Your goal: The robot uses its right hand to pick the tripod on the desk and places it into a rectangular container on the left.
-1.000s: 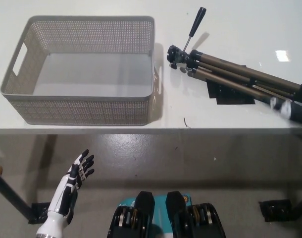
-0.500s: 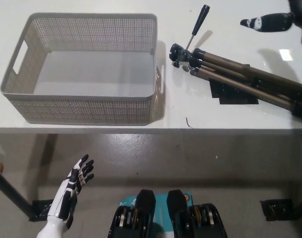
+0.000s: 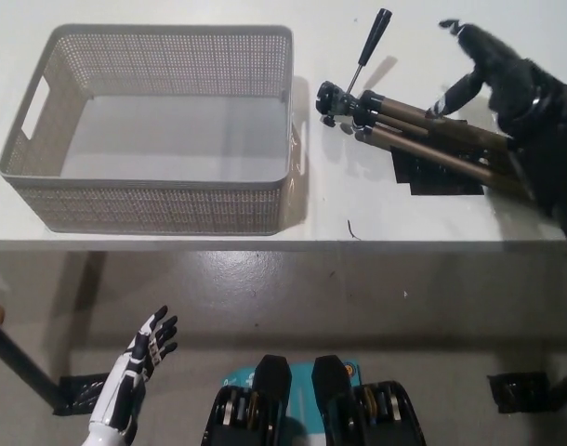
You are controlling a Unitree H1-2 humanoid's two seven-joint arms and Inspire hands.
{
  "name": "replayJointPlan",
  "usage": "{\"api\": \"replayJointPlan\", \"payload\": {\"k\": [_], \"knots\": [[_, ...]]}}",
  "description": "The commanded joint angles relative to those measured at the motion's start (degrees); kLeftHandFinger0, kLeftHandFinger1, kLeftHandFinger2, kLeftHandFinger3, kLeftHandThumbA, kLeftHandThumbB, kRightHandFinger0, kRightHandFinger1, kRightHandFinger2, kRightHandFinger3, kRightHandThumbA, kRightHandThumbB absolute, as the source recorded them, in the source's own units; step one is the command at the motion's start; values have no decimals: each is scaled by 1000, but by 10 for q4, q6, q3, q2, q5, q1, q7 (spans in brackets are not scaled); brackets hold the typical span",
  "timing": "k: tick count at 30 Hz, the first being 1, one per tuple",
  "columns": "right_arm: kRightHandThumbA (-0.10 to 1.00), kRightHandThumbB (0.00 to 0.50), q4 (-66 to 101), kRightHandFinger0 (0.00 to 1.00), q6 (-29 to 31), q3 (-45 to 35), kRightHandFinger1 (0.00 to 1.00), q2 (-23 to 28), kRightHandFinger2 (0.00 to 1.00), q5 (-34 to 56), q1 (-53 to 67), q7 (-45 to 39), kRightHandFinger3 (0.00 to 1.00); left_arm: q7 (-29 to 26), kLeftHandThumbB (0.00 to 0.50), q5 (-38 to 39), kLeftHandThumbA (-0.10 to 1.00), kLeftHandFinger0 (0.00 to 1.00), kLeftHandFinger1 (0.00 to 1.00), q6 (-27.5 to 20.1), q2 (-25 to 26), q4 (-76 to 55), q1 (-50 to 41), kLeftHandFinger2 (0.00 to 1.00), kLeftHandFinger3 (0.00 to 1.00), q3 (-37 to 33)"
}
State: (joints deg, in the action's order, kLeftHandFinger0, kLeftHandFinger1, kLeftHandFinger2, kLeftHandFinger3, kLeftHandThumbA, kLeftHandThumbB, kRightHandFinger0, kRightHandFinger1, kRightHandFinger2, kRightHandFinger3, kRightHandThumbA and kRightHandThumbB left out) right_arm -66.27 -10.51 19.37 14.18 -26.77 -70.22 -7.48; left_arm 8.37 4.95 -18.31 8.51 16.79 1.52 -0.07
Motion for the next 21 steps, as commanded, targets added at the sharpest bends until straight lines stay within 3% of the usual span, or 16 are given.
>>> {"api": "replayJointPlan", "payload": {"k": [1, 5, 8, 10, 21], "knots": [[1000, 498, -59, 1000, 16, 16, 1000, -9, 1000, -13, -48, 34, 1000, 15, 500, -6, 1000, 1000, 1000, -40, 13, -3, -9, 1000, 1000, -4], [1000, 500, -106, 1000, 11, 18, 1000, -16, 1000, -2, -46, 35, 1000, 15, 500, -4, 1000, 1000, 1000, -41, 10, -3, -11, 1000, 1000, -3], [1000, 458, -122, 1000, 20, 19, 1000, -20, 1000, 1, -38, 27, 1000, 17, 500, -3, 1000, 1000, 1000, -42, 10, 2, -8, 1000, 1000, -4], [1000, 497, -132, 1000, 20, 18, 1000, -23, 1000, 3, -30, 31, 1000, 20, 500, -3, 1000, 1000, 1000, -45, 11, 4, -9, 1000, 1000, -5], [1000, 500, -165, 1000, -46, 79, 1000, -33, 1000, -34, 70, -1, 1000, 23, 500, -7, 1000, 1000, 1000, -60, 11, 12, -13, 1000, 1000, -6]]}}
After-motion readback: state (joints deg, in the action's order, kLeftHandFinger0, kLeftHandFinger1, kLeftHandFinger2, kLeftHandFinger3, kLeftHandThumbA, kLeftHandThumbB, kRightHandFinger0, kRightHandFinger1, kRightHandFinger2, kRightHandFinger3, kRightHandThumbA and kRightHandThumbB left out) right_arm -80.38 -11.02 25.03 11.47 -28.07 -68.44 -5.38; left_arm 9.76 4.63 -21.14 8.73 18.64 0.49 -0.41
